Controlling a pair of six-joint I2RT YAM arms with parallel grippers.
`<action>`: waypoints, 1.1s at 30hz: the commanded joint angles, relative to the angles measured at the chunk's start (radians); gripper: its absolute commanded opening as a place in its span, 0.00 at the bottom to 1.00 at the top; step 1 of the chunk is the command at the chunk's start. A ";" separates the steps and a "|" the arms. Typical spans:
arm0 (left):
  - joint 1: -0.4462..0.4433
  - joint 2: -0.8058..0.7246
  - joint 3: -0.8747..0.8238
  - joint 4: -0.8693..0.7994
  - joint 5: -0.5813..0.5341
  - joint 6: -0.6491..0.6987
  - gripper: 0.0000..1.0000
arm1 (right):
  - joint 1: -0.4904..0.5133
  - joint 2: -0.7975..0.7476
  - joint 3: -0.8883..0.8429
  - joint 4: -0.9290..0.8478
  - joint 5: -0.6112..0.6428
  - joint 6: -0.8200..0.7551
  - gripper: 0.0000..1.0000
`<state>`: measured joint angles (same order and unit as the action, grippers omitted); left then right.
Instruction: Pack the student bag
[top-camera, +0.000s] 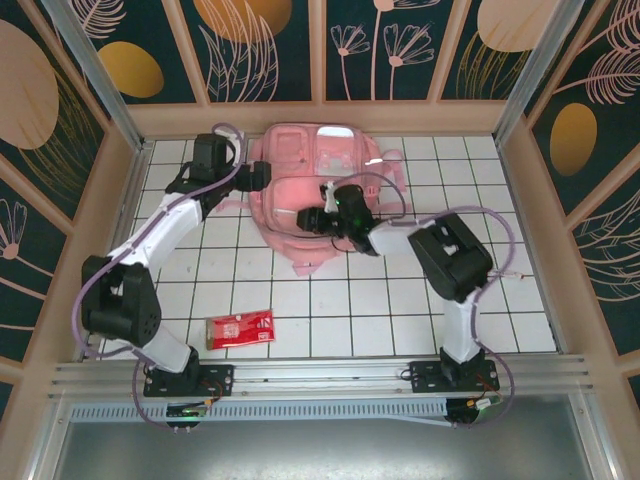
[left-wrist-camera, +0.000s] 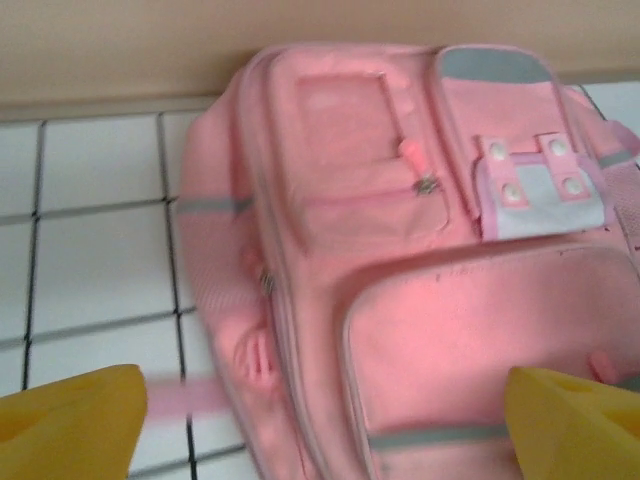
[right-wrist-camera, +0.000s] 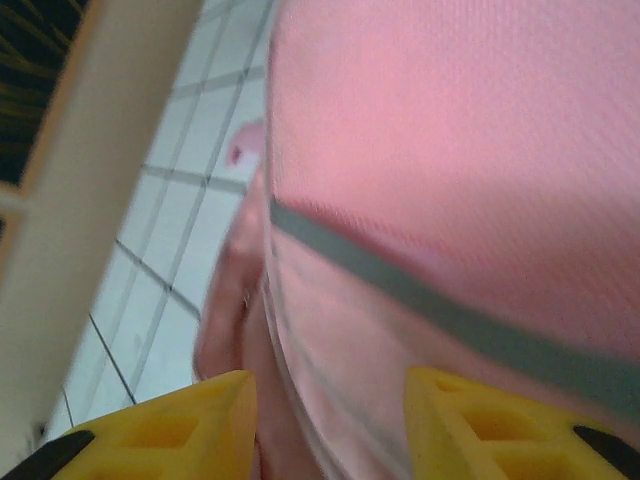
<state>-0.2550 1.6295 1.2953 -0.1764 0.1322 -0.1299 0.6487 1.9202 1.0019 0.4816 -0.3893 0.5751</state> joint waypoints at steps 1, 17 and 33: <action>-0.039 0.118 0.095 0.078 0.142 0.171 0.91 | 0.016 -0.167 -0.142 -0.241 0.044 -0.106 0.43; -0.144 0.595 0.333 0.006 -0.076 0.199 0.89 | -0.272 -0.386 -0.170 -0.477 0.129 -0.108 0.46; -0.320 -0.076 -0.478 0.025 0.285 -0.215 0.83 | -0.369 0.069 0.126 -0.257 -0.017 -0.112 0.39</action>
<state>-0.4755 1.5890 0.8909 -0.0177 0.2562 -0.2317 0.3000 1.8935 1.0672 0.1688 -0.3405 0.4915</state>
